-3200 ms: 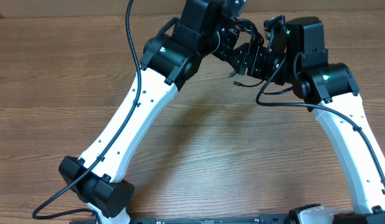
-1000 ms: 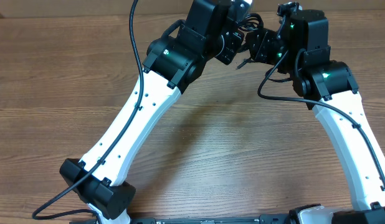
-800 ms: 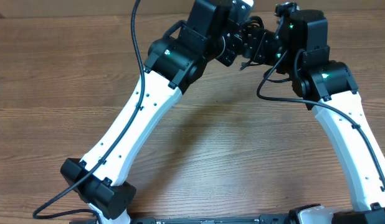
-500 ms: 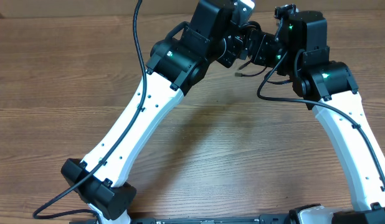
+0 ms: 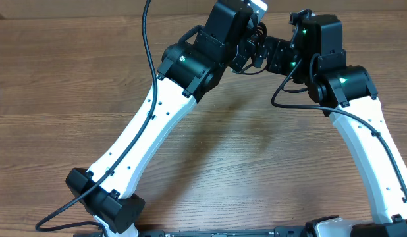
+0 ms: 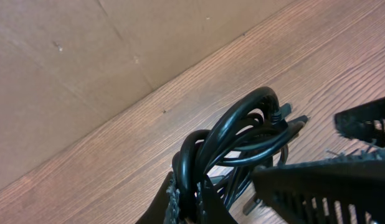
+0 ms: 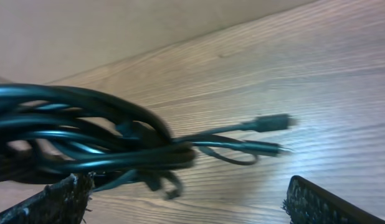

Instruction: Untangle cables

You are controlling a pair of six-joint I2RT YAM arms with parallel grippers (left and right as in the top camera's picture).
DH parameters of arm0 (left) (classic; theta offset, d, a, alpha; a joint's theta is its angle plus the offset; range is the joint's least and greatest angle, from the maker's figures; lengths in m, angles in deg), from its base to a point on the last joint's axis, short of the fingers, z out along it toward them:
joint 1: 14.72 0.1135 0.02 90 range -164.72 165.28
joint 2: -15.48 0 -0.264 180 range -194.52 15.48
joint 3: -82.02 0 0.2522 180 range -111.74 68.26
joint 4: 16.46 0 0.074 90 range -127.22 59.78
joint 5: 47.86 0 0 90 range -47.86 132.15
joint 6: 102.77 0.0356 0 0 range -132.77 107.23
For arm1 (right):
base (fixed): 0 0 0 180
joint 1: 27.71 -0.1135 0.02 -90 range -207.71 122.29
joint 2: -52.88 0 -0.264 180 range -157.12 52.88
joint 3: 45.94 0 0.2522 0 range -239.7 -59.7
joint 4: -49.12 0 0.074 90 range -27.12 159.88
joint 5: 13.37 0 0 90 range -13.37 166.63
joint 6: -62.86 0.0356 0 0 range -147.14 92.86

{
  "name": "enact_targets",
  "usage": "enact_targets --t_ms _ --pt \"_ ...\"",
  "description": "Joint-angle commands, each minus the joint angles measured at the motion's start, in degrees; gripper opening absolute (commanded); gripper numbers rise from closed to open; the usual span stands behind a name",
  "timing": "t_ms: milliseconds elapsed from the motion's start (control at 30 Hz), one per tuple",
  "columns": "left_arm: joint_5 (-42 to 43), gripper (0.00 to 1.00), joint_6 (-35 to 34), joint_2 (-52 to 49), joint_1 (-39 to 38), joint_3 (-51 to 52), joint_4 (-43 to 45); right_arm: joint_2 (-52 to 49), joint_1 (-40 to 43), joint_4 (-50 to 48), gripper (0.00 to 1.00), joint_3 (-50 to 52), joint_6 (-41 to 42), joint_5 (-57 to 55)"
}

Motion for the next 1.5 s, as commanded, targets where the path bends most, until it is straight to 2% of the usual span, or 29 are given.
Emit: enact_targets --t_ms 0,200,433,667,1000,1433,1467 --pt "-1.3 0.04 0.5 -0.3 0.8 0.1 1.3 1.6 -0.2 0.7 1.00 -1.6 -0.4 -5.4" --pt "-1.3 0.04 0.5 -0.3 2.2 0.1 1.6 1.7 1.0 1.9 1.00 -1.6 -0.3 -8.5" --pt "-0.5 0.04 0.5 -0.3 3.7 0.1 1.0 4.4 6.9 2.5 1.00 -1.6 -0.4 -7.9" --pt "11.0 0.04 0.5 -0.3 3.6 0.1 0.7 5.2 13.1 2.3 1.00 -1.6 -7.6 5.5" --pt "16.7 0.04 1.4 -0.3 3.6 0.1 -2.4 5.2 16.9 2.6 1.00 -1.6 -12.7 18.0" --pt "37.0 0.04 1.4 -0.3 3.7 0.1 1.1 5.2 16.9 6.5 1.00 -1.6 -15.7 26.6" --pt "37.5 0.04 1.4 -0.3 3.7 0.1 0.9 5.2 16.9 6.6 0.96 -1.6 -15.7 26.7"
